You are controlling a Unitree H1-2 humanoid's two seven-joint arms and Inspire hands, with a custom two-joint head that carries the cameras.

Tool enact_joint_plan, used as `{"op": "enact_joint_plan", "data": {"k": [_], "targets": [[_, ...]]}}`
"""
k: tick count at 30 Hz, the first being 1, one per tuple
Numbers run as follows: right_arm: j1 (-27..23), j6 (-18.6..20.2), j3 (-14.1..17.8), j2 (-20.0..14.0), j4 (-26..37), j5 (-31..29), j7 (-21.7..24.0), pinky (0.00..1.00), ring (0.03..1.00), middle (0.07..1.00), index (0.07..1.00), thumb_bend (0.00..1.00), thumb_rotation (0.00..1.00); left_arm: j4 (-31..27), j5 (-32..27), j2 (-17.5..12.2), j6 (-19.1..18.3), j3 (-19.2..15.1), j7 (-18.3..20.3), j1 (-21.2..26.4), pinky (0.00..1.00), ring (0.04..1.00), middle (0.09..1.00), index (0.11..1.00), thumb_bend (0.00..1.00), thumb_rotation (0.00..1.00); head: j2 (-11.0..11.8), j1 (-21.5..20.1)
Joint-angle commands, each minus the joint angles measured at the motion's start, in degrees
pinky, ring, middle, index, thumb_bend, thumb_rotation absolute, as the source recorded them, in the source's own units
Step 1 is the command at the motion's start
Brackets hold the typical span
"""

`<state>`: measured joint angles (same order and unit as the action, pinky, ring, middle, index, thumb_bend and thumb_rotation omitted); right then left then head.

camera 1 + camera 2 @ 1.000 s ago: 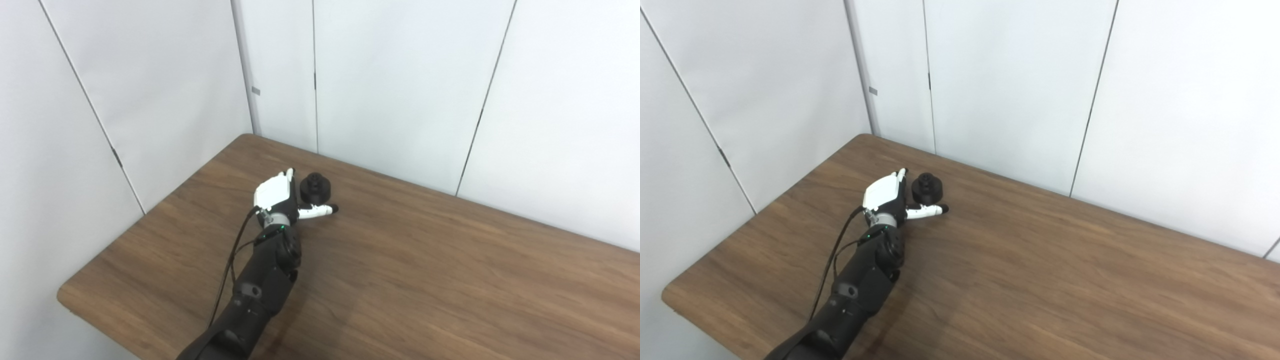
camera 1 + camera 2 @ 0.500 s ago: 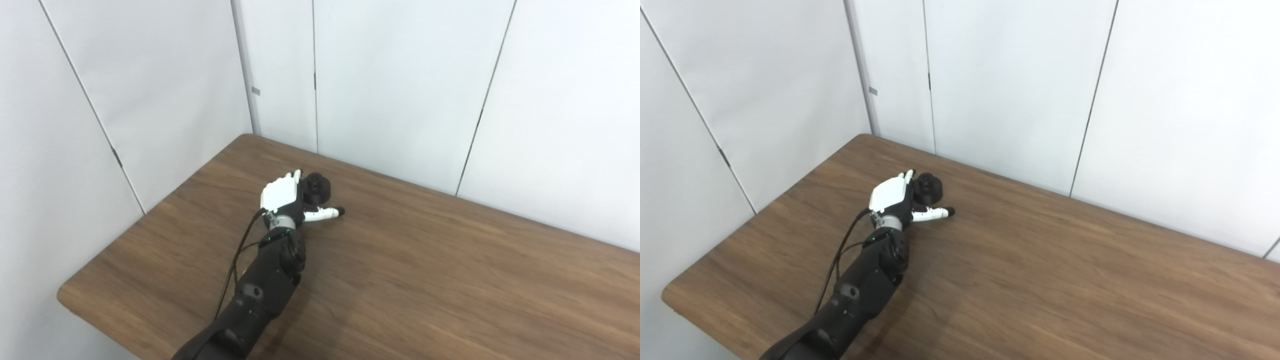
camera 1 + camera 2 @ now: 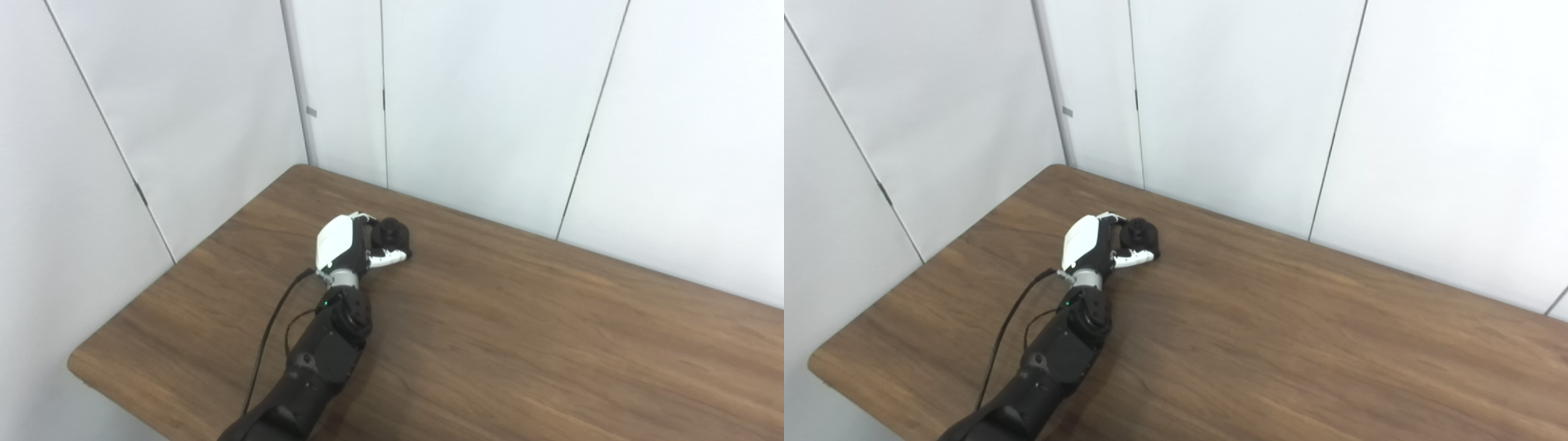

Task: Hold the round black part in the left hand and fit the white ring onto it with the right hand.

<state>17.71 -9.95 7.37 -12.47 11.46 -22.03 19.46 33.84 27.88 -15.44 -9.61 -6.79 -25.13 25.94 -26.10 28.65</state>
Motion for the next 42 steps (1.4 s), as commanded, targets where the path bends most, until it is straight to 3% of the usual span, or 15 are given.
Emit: {"op": "enact_joint_plan", "data": {"k": [1, 9, 19, 26, 29, 34, 42], "targets": [[2.8, -0.3, -1.2, 1.9, -3.1, -0.6, 0.0, 1.0, 1.0, 1.0, 1.0, 0.66, 0.78, 0.3, -1.8, -0.7, 3.2, -0.1, -1.5, 2.5, 1.0, 0.881, 0.855, 0.481, 0.51, 0.04, -0.1, 0.0], [2.8, -0.5, -1.4, 2.3, -2.9, 0.2, -0.4, 1.0, 1.0, 1.0, 1.0, 0.67, 0.79, 2.1, -4.3, -1.6, 7.8, 1.4, -2.1, 2.5, 1.0, 0.872, 0.852, 0.477, 0.51, 0.04, 0.0, -1.1], [2.9, -0.1, -1.9, 3.3, -2.0, 0.1, -0.4, 1.0, 1.0, 1.0, 1.0, 0.65, 0.8, -2.6, -4.1, -2.3, 7.4, 4.5, 0.8, 0.9, 1.0, 0.859, 0.859, 0.477, 0.51, 0.04, -0.7, -5.1], [3.0, -0.2, -2.9, 4.1, -0.9, 1.8, -1.1, 1.0, 1.0, 1.0, 1.0, 0.66, 0.83, -9.4, -1.1, -3.4, 7.9, 10.4, 5.2, -1.7, 1.0, 0.828, 0.835, 0.479, 0.52, 0.05, -1.9, -9.0], [2.8, -1.1, -3.4, 4.3, -1.2, 2.2, -1.3, 1.0, 1.0, 1.0, 1.0, 0.7, 0.85, -12.7, 0.6, -3.2, 7.0, 12.9, 7.7, -3.0, 1.0, 0.865, 0.849, 0.479, 0.52, 0.05, -2.4, -10.6], [3.4, -1.8, -3.8, 4.8, -1.0, 2.8, -2.0, 1.0, 1.0, 1.0, 1.0, 0.66, 0.85, -17.9, 5.9, -3.4, 5.0, 18.1, 11.8, -5.1, 1.0, 0.907, 0.88, 0.48, 0.52, 0.05, -3.3, -13.3], [4.2, 0.0, -5.1, 6.7, 1.4, 3.8, -4.3, 1.0, 1.0, 1.0, 1.0, 0.67, 0.8, -22.9, 13.8, -3.3, 8.1, 26.4, 15.2, -6.9, 1.0, 0.916, 0.898, 0.479, 0.52, 0.05, -4.8, -19.4]]}}
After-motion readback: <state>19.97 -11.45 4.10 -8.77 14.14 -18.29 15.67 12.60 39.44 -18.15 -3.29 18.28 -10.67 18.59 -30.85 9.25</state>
